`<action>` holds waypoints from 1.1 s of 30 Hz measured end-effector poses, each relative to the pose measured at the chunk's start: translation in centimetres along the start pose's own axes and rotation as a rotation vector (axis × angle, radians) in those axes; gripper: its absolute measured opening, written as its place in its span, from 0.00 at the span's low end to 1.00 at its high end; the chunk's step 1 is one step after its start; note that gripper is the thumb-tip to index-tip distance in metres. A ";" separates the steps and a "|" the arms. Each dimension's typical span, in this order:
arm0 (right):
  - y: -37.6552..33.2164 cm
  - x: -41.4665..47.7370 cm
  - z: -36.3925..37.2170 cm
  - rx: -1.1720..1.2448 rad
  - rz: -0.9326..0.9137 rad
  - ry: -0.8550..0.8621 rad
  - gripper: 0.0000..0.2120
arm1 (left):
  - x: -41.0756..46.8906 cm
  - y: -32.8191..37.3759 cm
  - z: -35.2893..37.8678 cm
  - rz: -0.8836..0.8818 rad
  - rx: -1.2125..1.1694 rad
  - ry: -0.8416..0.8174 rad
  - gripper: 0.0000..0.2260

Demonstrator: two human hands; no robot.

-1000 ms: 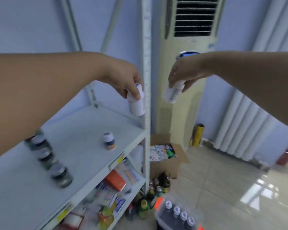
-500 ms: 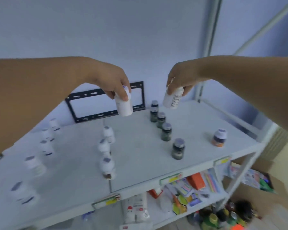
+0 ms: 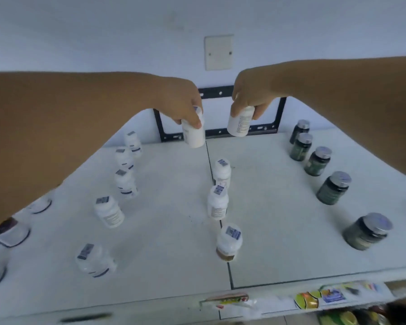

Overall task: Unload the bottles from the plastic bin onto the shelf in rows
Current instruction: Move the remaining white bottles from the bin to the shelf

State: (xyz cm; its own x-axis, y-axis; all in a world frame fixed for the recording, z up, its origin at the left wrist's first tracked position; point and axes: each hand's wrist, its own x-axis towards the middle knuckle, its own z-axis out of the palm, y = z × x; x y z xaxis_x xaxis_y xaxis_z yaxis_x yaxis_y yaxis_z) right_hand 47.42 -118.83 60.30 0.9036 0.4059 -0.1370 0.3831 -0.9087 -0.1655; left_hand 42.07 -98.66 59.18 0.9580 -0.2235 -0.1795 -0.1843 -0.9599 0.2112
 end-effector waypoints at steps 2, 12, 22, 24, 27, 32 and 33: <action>-0.1 3.6 1.6 -0.008 -0.033 -0.061 0.13 | 2.5 -0.4 1.7 0.029 0.022 0.009 0.20; 1.2 16.7 11.3 -0.011 -0.167 -0.272 0.09 | 11.3 -2.1 10.9 -0.046 0.017 -0.137 0.23; 1.8 16.5 12.0 -0.025 -0.128 -0.164 0.25 | 11.3 -3.5 10.2 -0.053 -0.087 -0.162 0.28; 2.4 14.5 10.5 -0.053 -0.084 -0.111 0.31 | 10.7 -3.5 9.0 -0.038 -0.073 -0.149 0.27; 3.9 10.1 7.9 -0.082 0.025 -0.081 0.29 | 9.5 -2.3 6.7 0.037 -0.037 -0.086 0.25; 6.2 -0.1 4.3 -0.130 0.219 -0.013 0.28 | 7.8 3.7 4.1 0.256 -0.004 -0.020 0.21; 6.8 -2.6 3.6 -0.131 0.265 0.004 0.28 | 7.4 5.6 3.9 0.312 0.007 -0.021 0.21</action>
State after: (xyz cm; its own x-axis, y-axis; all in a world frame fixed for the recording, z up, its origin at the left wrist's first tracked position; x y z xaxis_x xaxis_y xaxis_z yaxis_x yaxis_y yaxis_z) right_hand 46.97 -125.70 55.98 0.9762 0.1526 -0.1543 0.1549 -0.9879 0.0026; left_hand 47.26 -106.35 55.34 0.8502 -0.5108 -0.1274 -0.4703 -0.8456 0.2525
